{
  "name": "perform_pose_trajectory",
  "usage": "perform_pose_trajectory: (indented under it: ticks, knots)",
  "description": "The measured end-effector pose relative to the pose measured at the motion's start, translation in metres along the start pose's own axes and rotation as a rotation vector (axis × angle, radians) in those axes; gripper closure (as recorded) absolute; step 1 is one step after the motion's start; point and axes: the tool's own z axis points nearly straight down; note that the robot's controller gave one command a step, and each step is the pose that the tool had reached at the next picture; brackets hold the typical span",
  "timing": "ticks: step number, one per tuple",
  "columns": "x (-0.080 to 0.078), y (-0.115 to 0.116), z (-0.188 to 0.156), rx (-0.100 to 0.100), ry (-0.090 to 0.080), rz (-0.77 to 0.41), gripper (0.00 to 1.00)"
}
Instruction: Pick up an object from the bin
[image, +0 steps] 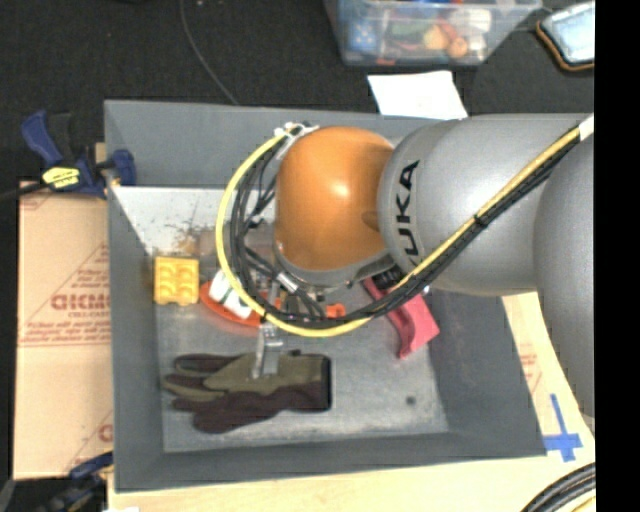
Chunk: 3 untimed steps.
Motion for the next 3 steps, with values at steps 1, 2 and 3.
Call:
perform_pose_trajectory:
  ticks: [1,2,3]
  knots:
    - [-0.002,-0.001,-0.005,-0.001,-0.008,0.005,0.0]
    - [0.046,-0.064,0.138,-0.001,0.0,-0.011,0.0]
    - [0.05,-0.063,0.134,-0.003,-0.024,-0.222,0.0]
